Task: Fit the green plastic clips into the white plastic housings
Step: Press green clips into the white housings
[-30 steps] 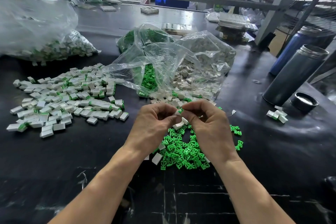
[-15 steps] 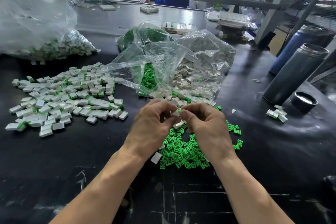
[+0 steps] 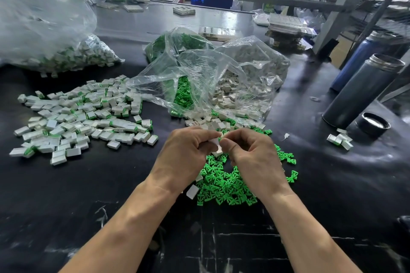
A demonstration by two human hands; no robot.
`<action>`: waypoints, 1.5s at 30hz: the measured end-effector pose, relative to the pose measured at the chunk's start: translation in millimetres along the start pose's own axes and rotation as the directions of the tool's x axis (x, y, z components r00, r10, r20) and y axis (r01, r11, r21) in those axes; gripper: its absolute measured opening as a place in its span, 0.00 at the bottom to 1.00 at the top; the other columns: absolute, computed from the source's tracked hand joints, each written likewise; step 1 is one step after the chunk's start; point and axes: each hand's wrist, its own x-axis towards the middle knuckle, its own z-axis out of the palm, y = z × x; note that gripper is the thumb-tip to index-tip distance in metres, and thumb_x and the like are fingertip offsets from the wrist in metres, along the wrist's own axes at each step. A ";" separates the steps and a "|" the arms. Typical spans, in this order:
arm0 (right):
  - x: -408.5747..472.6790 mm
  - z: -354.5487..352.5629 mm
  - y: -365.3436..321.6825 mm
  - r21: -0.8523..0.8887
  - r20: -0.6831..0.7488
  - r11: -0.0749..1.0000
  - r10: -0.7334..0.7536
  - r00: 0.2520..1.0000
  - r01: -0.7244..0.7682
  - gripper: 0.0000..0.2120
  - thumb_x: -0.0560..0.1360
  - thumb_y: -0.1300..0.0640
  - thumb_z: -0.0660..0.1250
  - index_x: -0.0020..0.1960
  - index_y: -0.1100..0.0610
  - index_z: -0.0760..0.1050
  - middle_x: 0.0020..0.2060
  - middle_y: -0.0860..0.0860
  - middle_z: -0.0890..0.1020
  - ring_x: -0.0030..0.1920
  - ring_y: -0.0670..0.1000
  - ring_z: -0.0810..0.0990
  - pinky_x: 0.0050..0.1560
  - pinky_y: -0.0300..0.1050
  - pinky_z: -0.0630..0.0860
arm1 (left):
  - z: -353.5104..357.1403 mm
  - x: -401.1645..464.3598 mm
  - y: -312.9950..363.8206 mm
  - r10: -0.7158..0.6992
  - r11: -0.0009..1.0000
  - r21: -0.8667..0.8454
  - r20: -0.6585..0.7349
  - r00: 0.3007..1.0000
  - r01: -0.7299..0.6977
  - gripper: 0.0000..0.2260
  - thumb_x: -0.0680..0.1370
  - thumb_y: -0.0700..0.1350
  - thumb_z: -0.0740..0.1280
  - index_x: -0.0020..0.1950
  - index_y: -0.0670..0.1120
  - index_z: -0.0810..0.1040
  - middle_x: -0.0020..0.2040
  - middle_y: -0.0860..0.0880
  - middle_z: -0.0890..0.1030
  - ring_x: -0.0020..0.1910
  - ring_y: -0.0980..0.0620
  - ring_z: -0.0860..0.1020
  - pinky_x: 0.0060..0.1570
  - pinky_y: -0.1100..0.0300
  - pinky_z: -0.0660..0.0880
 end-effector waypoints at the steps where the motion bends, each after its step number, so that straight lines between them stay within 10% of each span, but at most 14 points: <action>1: -0.8 0.4 -0.4 -0.022 -0.001 1.000 -0.014 1.000 0.014 0.06 0.78 0.56 0.74 0.43 0.50 0.82 0.34 0.49 0.84 0.31 0.52 0.84 0.29 0.37 0.76 | -0.7 0.0 -0.6 0.008 1.000 0.007 0.006 1.000 -0.008 0.12 0.78 0.39 0.73 0.58 0.51 0.87 0.44 0.60 0.84 0.43 0.63 0.82 0.46 0.65 0.79; 7: -3.8 1.4 -2.3 -0.078 0.000 0.996 -0.042 0.999 0.042 0.05 0.78 0.57 0.74 0.44 0.50 0.82 0.33 0.52 0.84 0.34 0.57 0.84 0.37 0.50 0.81 | 0.0 0.7 -4.7 0.019 1.000 0.021 0.029 0.999 -0.020 0.13 0.77 0.38 0.74 0.59 0.50 0.86 0.42 0.61 0.83 0.39 0.66 0.81 0.42 0.72 0.74; 16: -2.0 -3.0 -2.9 -0.052 0.043 0.999 0.004 0.999 -0.001 0.07 0.78 0.60 0.74 0.42 0.52 0.84 0.31 0.49 0.84 0.30 0.45 0.81 0.29 0.31 0.72 | -1.9 -0.8 -3.6 0.071 0.996 0.044 0.082 0.994 -0.075 0.15 0.76 0.36 0.74 0.62 0.47 0.85 0.41 0.62 0.80 0.36 0.68 0.78 0.40 0.75 0.71; 22: -4.9 3.4 -2.5 -0.183 -0.012 0.980 -0.085 0.996 0.082 0.05 0.78 0.57 0.74 0.43 0.50 0.83 0.33 0.49 0.83 0.35 0.52 0.84 0.37 0.49 0.82 | -0.5 -0.1 -2.1 0.098 0.991 0.079 0.079 0.992 -0.104 0.13 0.77 0.37 0.73 0.61 0.48 0.85 0.39 0.63 0.78 0.35 0.68 0.77 0.39 0.75 0.69; 34: -3.9 4.2 -4.7 0.024 -0.048 1.000 0.014 0.999 -0.013 0.07 0.77 0.60 0.76 0.41 0.51 0.85 0.29 0.47 0.84 0.28 0.43 0.81 0.28 0.30 0.73 | 8.9 -1.0 -2.1 -0.031 0.996 -0.080 0.020 0.999 0.032 0.11 0.77 0.41 0.75 0.58 0.50 0.87 0.43 0.58 0.86 0.39 0.67 0.81 0.42 0.72 0.73; 38: -0.1 -2.3 -3.4 0.048 -0.011 0.999 0.024 1.000 -0.023 0.06 0.80 0.53 0.73 0.44 0.48 0.84 0.33 0.52 0.85 0.29 0.54 0.84 0.32 0.39 0.76 | 9.3 0.7 -2.7 -0.066 0.980 -0.189 0.026 0.997 0.070 0.10 0.77 0.36 0.73 0.55 0.48 0.88 0.40 0.54 0.87 0.36 0.63 0.81 0.40 0.67 0.76; 45: -1.2 5.7 -5.2 0.157 -0.005 0.976 0.156 0.988 -0.153 0.34 0.81 0.29 0.51 0.36 0.50 0.83 0.30 0.52 0.84 0.25 0.46 0.76 0.24 0.34 0.68 | 15.8 2.7 5.8 -0.068 0.913 -0.402 0.030 0.997 0.074 0.05 0.75 0.34 0.75 0.46 0.43 0.86 0.50 0.47 0.83 0.48 0.51 0.83 0.49 0.60 0.80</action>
